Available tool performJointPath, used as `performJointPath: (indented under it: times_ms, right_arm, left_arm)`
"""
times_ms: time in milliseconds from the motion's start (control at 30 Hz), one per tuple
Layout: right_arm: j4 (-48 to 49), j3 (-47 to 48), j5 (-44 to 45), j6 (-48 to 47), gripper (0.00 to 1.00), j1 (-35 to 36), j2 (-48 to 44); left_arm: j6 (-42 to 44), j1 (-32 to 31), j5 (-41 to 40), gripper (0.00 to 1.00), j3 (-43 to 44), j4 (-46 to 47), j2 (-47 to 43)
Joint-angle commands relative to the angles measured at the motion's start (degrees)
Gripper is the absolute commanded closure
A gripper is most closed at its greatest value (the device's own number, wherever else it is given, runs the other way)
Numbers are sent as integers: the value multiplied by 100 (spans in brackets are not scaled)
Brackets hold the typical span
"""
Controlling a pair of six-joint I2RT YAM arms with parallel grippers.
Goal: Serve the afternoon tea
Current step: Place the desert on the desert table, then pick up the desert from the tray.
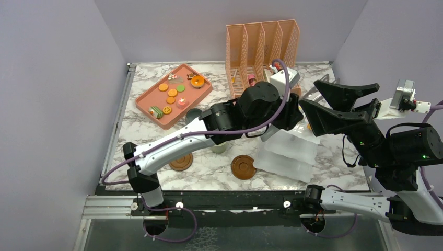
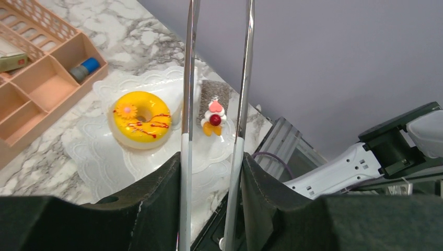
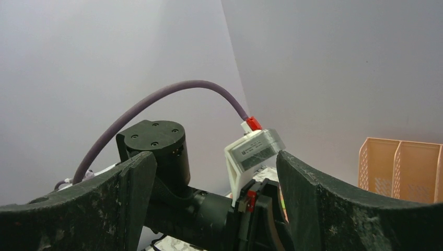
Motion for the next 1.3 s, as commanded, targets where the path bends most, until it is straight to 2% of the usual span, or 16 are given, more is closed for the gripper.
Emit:
performJointPath:
  times_ms: [0, 333, 467, 667, 867, 1033, 1267]
  right_arm:
    - [84, -13, 78, 25, 10, -6, -33]
    - [82, -56, 104, 31, 10, -6, -24]
    - [56, -95, 83, 55, 10, -6, 2]
    - [-3, -209, 76, 89, 9, -6, 89]
    - [-75, -461, 75, 169, 9, -6, 131]
    - [18, -786, 57, 265, 9, -6, 144]
    - [77, -1034, -71, 289, 8, -6, 222]
  left_arm:
    - [129, -38, -780, 59, -271, 371, -522]
    - [147, 79, -1779, 59, -1101, 368, -1055]
    - [-44, 401, -2039, 59, -1538, 198, -1319]
    - [-325, 1581, -1754, 60, -2321, -211, -1726]
    - [-172, 2728, -1798, 59, -2779, -705, -2050]
    - [67, 3625, -1754, 59, -2937, -1181, -2026]
    - [502, 4757, -1169, 59, -3016, -1595, -1720]
